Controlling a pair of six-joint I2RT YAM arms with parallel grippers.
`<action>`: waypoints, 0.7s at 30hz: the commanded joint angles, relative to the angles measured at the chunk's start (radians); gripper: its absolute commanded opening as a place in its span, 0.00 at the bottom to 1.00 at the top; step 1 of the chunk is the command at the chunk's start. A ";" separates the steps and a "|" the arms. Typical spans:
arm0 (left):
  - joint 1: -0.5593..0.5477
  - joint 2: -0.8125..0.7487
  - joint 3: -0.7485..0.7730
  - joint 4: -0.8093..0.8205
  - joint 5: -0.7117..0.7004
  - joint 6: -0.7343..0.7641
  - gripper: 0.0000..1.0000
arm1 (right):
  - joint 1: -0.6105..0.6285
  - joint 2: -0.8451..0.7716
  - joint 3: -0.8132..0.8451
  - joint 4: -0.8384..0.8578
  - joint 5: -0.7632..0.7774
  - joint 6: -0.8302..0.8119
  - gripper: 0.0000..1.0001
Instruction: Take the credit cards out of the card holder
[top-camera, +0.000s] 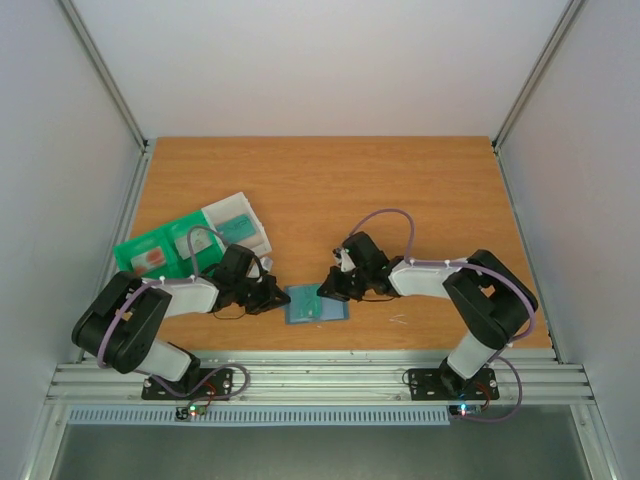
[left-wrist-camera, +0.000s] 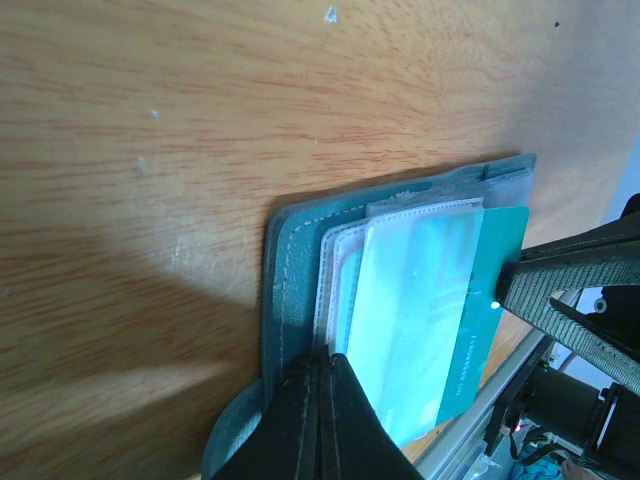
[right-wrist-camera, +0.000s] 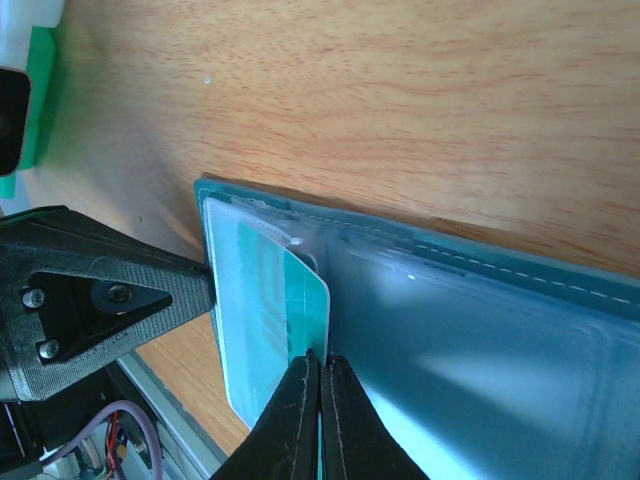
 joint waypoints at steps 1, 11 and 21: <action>0.003 0.017 -0.037 -0.117 -0.113 0.017 0.00 | -0.022 -0.043 -0.024 -0.068 0.045 -0.013 0.01; 0.003 0.018 -0.035 -0.089 -0.089 0.008 0.01 | -0.051 -0.176 -0.062 -0.127 0.064 -0.013 0.01; 0.003 -0.076 0.004 -0.172 -0.099 0.012 0.07 | -0.052 -0.329 0.012 -0.360 0.198 -0.045 0.01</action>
